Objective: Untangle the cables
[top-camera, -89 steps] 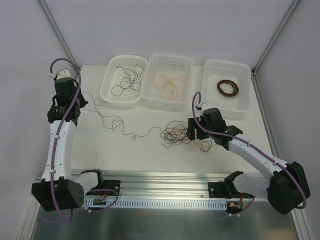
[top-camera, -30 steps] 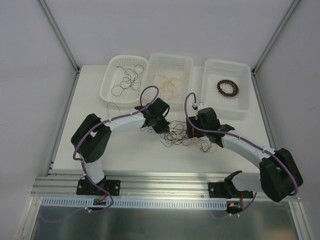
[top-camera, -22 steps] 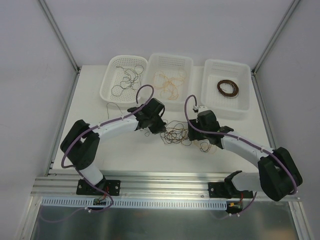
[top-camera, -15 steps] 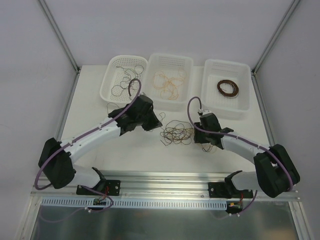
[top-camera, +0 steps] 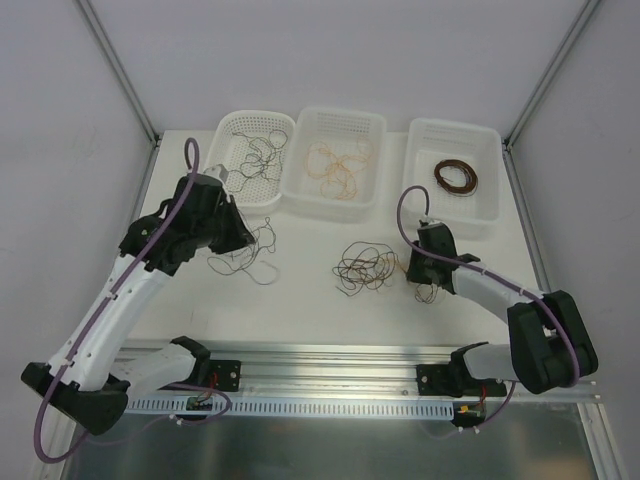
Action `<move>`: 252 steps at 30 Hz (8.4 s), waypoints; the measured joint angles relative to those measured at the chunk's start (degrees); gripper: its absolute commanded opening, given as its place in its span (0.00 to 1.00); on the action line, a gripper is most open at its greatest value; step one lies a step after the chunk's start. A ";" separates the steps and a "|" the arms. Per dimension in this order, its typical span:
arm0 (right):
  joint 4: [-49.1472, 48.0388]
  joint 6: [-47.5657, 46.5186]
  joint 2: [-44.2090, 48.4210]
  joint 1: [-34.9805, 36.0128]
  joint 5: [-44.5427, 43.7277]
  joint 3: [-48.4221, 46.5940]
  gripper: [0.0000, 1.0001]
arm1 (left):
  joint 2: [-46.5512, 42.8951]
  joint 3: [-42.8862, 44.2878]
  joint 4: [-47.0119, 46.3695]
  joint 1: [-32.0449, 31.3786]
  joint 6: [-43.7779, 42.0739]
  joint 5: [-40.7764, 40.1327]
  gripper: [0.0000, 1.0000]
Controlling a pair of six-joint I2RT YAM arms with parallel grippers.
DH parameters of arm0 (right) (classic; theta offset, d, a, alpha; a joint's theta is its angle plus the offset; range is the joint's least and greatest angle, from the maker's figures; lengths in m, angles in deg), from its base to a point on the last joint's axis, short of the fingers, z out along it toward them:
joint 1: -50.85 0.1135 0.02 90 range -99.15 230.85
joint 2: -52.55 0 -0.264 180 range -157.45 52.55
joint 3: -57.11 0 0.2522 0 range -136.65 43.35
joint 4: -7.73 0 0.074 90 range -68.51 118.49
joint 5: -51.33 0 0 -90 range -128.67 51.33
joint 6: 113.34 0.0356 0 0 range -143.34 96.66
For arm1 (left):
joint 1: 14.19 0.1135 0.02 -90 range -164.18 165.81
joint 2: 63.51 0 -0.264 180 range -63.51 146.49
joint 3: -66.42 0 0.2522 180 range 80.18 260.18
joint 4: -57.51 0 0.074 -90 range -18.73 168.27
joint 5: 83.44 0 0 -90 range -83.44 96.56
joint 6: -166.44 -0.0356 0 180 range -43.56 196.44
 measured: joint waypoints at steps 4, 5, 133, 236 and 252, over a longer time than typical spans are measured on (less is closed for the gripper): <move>0.04 0.81 0.00 -1.49 0.37 0.04 0.08 | -2.16 6.51 9.57 2.93 -6.14 -8.22 0.00; 0.07 1.05 0.00 -1.81 0.46 0.04 0.08 | -2.82 7.48 11.63 3.74 -7.17 -10.71 0.00; 17.94 -7.45 26.71 -0.04 9.90 -3.54 0.61 | 55.21 34.16 -21.90 18.29 -24.68 -7.93 0.99; 12.46 3.39 23.71 27.76 -10.93 -32.28 0.44 | 24.09 -31.95 -98.82 -34.62 -4.48 -29.49 0.00; 18.62 -0.55 16.76 13.70 -10.69 -16.59 0.73 | 1.22 -23.87 -53.88 -29.07 -5.05 -21.86 0.00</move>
